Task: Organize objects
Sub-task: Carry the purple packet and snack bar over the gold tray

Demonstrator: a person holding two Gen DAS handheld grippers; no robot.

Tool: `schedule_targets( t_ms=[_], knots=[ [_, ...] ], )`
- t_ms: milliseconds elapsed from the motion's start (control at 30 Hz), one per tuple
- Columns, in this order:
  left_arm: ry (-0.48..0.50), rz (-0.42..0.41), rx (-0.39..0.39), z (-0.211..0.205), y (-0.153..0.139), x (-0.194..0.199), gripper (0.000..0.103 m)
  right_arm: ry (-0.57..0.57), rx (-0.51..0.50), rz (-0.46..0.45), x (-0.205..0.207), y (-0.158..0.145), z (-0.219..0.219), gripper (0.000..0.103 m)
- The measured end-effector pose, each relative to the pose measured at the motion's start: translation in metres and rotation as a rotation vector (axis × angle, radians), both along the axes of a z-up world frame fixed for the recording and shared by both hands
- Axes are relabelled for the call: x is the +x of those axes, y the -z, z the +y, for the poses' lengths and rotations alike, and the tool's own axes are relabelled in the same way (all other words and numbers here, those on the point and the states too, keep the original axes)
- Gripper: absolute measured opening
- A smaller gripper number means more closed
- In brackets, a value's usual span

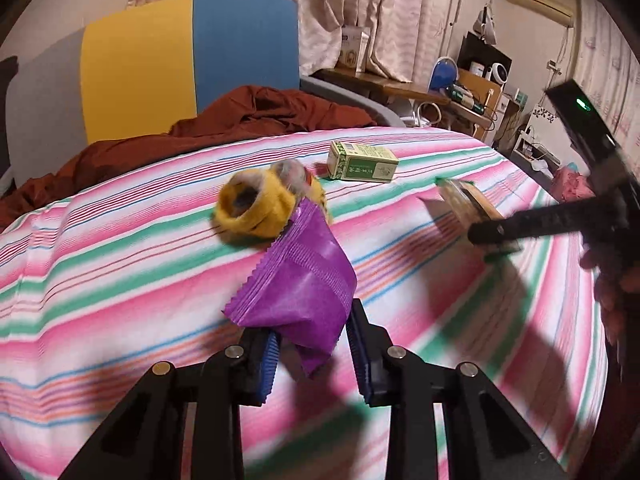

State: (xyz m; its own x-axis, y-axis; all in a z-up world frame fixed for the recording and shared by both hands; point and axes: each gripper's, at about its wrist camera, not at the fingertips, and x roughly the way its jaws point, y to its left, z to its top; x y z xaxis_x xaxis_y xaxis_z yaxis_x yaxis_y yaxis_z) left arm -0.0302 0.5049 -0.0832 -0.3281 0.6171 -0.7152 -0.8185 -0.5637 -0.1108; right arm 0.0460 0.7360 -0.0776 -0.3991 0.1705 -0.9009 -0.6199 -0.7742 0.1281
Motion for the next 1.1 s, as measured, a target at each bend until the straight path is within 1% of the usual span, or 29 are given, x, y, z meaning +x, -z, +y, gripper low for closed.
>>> schedule_targets(
  t_ms=[167, 333, 400, 433, 500, 533, 667, 767, 933, 1033, 1100],
  knots=[
    [-0.018, 0.025, 0.029, -0.034, -0.005, 0.015, 0.031, -0.050, -0.008, 0.052, 0.002, -0.011, -0.016, 0.046],
    [-0.054, 0.025, 0.054, -0.065, -0.008, 0.022, 0.031, -0.148, -0.034, 0.100, -0.003, -0.017, -0.044, 0.046],
    [-0.069, 0.020, 0.060, -0.078, -0.008, 0.024, 0.031, -0.209, -0.031, 0.107, -0.009, -0.019, -0.064, 0.046],
    [-0.077, 0.017, 0.063, -0.085, -0.009, 0.025, 0.031, -0.209, -0.031, 0.107, -0.009, -0.019, -0.064, 0.046],
    [-0.098, 0.009, 0.068, -0.099, -0.009, 0.026, 0.031, -0.272, -0.010, 0.082, -0.009, -0.020, -0.087, 0.046],
    [-0.106, 0.001, 0.072, -0.105, -0.008, 0.026, 0.031, -0.272, -0.010, 0.082, -0.009, -0.020, -0.087, 0.046],
    [-0.147, -0.026, 0.075, -0.131, -0.006, 0.028, 0.031, -0.312, -0.007, 0.011, -0.013, -0.008, -0.106, 0.046],
    [-0.162, -0.018, 0.071, -0.151, -0.006, 0.036, 0.031, -0.333, 0.007, -0.008, -0.018, -0.001, -0.110, 0.046],
    [-0.171, -0.024, 0.073, -0.187, -0.009, 0.047, 0.031, -0.336, 0.011, 0.020, -0.018, -0.001, -0.112, 0.046],
    [-0.196, -0.032, 0.099, -0.213, -0.017, 0.049, 0.031, -0.350, 0.008, 0.054, -0.017, -0.006, -0.114, 0.046],
    [-0.218, -0.031, 0.120, -0.231, -0.025, 0.048, 0.031, -0.368, 0.025, 0.086, -0.017, -0.013, -0.117, 0.046]
  ],
)
